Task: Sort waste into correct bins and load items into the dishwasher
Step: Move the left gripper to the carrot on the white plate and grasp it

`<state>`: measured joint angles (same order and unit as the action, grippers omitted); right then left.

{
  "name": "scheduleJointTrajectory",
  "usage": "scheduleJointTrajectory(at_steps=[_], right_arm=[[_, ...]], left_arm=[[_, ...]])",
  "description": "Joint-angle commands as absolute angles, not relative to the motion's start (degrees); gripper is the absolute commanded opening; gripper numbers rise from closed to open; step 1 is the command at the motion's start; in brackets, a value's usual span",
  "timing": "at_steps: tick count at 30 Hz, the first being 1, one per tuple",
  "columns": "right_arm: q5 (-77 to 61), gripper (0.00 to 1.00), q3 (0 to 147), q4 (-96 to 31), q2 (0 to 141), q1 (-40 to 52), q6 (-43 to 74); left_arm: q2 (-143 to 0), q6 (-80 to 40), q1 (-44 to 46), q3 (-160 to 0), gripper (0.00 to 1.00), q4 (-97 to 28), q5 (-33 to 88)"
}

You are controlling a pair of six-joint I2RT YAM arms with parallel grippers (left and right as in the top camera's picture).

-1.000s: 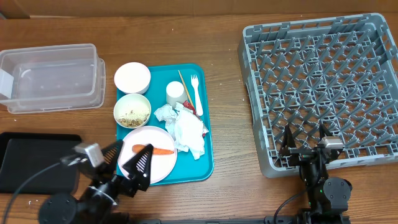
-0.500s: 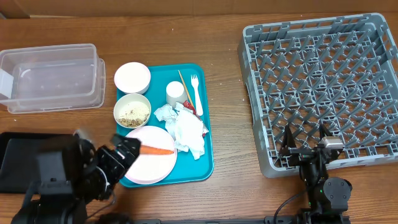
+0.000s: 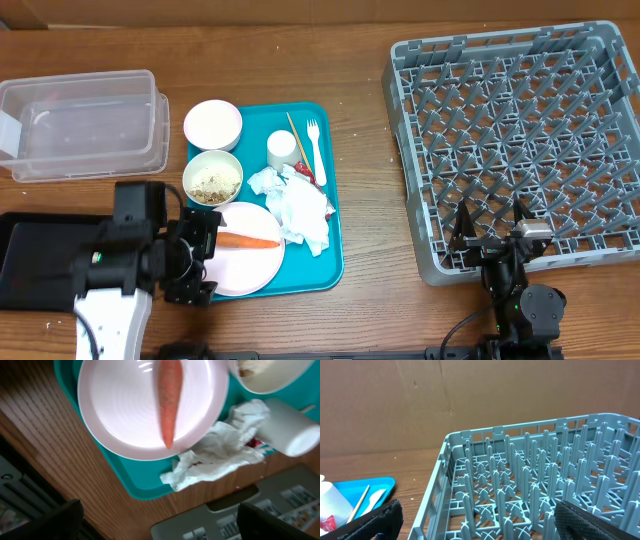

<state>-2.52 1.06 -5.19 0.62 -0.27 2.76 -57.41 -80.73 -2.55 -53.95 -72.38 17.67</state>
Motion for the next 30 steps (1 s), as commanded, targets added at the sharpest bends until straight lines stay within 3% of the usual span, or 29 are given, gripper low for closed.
scheduleJointTrajectory(at_steps=[1,10,20,30], right_arm=[[-2.0,1.0,0.5,-4.7,0.2,0.0,2.5],[-2.0,1.0,0.5,-4.7,0.2,0.0,2.5],[-2.0,1.0,0.5,-4.7,0.2,0.0,2.5],[-2.0,1.0,0.5,-4.7,0.2,0.0,2.5]], left_arm=[[-63.5,-80.1,-2.2,-52.6,1.0,-71.4,18.8],[-81.6,-66.2,-0.4,-52.6,1.0,-59.6,16.3],[-84.8,-76.8,6.9,-52.4,1.0,-56.8,6.7],[-85.0,-76.8,6.8,-44.5,1.0,-47.4,8.8]])
